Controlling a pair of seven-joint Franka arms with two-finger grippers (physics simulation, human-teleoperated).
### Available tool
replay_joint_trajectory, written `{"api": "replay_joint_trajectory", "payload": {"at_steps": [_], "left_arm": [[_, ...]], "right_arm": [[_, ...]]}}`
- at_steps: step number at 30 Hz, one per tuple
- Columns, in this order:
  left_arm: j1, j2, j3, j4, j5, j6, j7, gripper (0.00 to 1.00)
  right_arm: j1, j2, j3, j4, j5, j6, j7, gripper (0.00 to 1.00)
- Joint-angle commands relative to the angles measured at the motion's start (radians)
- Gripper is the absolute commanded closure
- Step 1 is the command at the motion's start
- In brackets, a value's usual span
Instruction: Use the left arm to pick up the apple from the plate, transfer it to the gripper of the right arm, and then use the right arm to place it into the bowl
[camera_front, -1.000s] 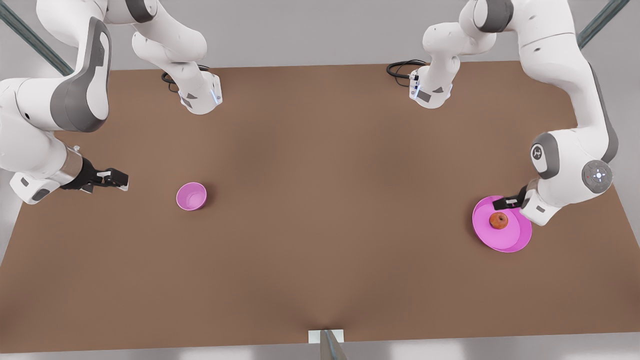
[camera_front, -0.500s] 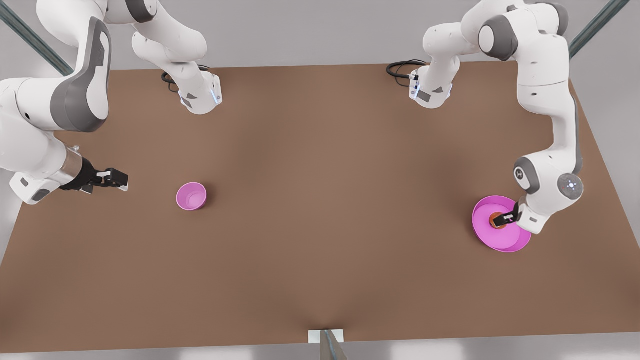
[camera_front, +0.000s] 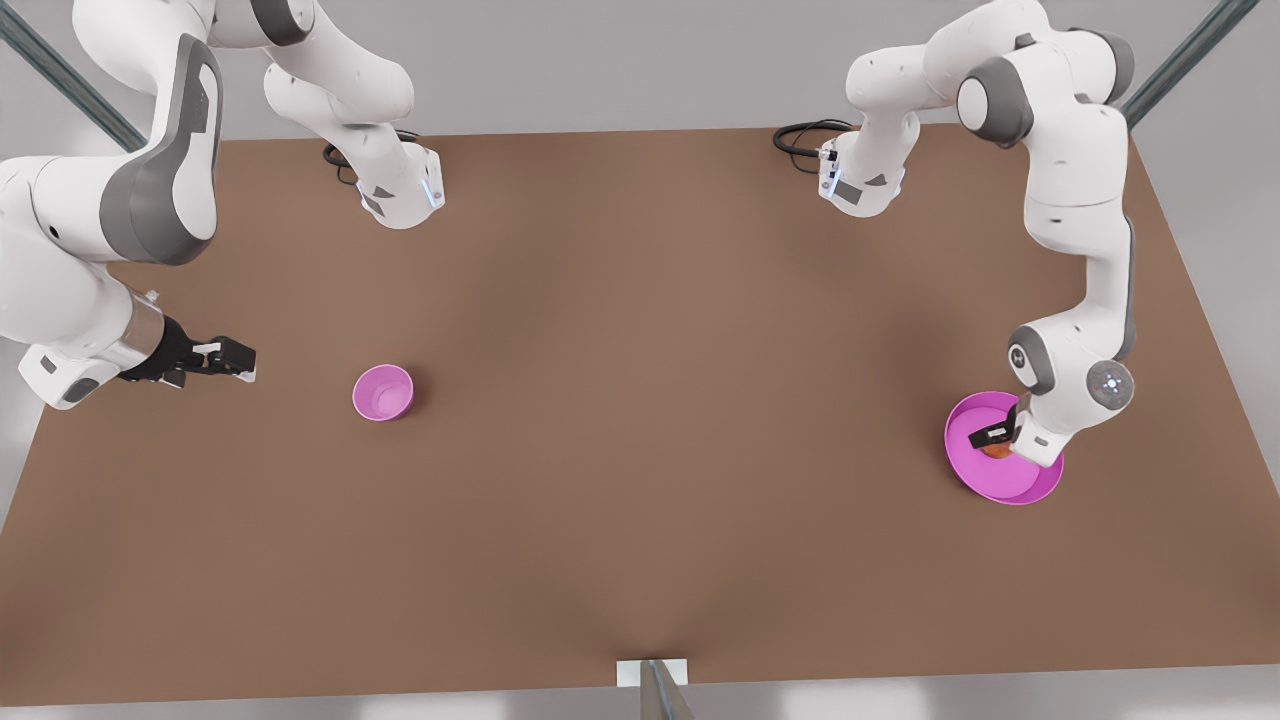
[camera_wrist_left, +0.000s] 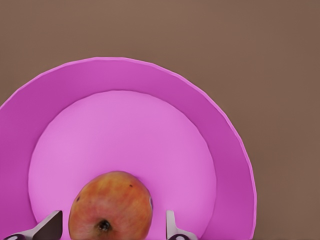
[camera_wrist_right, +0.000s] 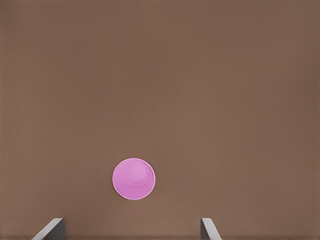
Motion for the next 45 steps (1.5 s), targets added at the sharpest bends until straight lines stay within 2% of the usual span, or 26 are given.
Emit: {"api": "replay_joint_trajectory", "payload": {"at_steps": [1, 5, 7, 10, 16, 19, 22, 24, 27, 29, 31, 33, 35, 37, 40, 42, 45], "left_arm": [[0.0, 0.008, 0.0, 0.001, 0.003, 0.029, 0.007, 0.0], [0.002, 0.02, 0.0, 0.001, 0.002, 0.038, 0.007, 0.05], [0.002, 0.025, 0.0, 0.001, 0.002, 0.043, 0.007, 0.19], [0.002, 0.025, 0.0, 0.002, 0.002, 0.043, 0.007, 0.25], [0.002, 0.011, -0.001, 0.017, 0.002, 0.041, 0.007, 0.27], [-0.006, -0.011, -0.008, 0.071, 0.006, 0.032, 0.009, 0.33], [-0.032, -0.03, -0.02, 0.103, 0.005, 0.032, 0.096, 0.33], [-0.036, -0.058, -0.142, 0.151, 0.0, 0.026, 0.093, 0.33], [-0.03, -0.057, -0.342, 0.283, -0.365, -0.167, 0.095, 0.33], [-0.033, -0.05, -0.469, 0.292, -0.523, -0.169, 0.095, 0.33], [-0.058, -0.026, -0.541, 0.335, -0.595, -0.169, 0.098, 0.33], [-0.125, -0.003, -0.558, 0.384, -0.613, -0.161, 0.26, 0.33], [-0.16, 0.012, -0.577, 0.402, -0.866, -0.158, 0.655, 0.33], [-0.222, 0.074, -0.587, 0.43, -1.146, -0.158, 1.125, 0.33], [-0.337, 0.213, -0.589, 0.613, -1.264, -0.158, 1.521, 0.33], [-0.378, 0.315, -0.626, 0.714, -1.339, -0.157, 1.788, 0.33], [-0.421, 0.407, -0.658, 0.812, -1.403, -0.129, 2.046, 0.33]], "right_arm": [[0.0, -0.001, 0.001, 0.0, 0.001, 0.0, -0.003, 0.0], [0.0, -0.001, 0.0, 0.0, 0.001, 0.0, -0.003, 0.0], [0.0, -0.001, 0.0, 0.0, 0.001, 0.0, -0.003, 0.0], [0.0, -0.001, 0.0, 0.0, 0.001, 0.0, -0.003, 0.0], [-0.001, -0.001, 0.0, 0.0, 0.001, 0.0, -0.003, 0.0], [0.0, -0.001, 0.0, 0.0, 0.001, 0.0, -0.003, 0.0], [-0.001, -0.001, 0.0, 0.0, 0.0, 0.0, -0.003, 0.0], [0.0, -0.001, 0.0, 0.0, 0.001, 0.0, -0.003, 0.0], [0.002, -0.001, 0.0, 0.0, 0.001, 0.0, -0.002, 0.0], [0.002, -0.001, 0.0, 0.0, 0.001, 0.0, -0.003, 0.0], [-0.001, -0.001, 0.0, 0.0, 0.001, 0.0, -0.005, 0.0], [0.003, -0.001, 0.001, -0.001, 0.001, 0.001, -0.002, 0.0], [0.012, 0.002, 0.001, 0.0, 0.043, 0.013, 0.01, 0.0], [0.011, 0.037, 0.001, -0.006, 0.216, 0.047, 0.023, 0.0], [0.0, 0.091, 0.0, -0.039, 0.507, 0.058, 0.061, 0.0], [-0.021, 0.126, 0.0, -0.046, 0.627, 0.05, 0.06, 0.0], [-0.055, 0.22, 0.0, -0.055, 0.889, 0.047, 0.041, 0.0]]}}
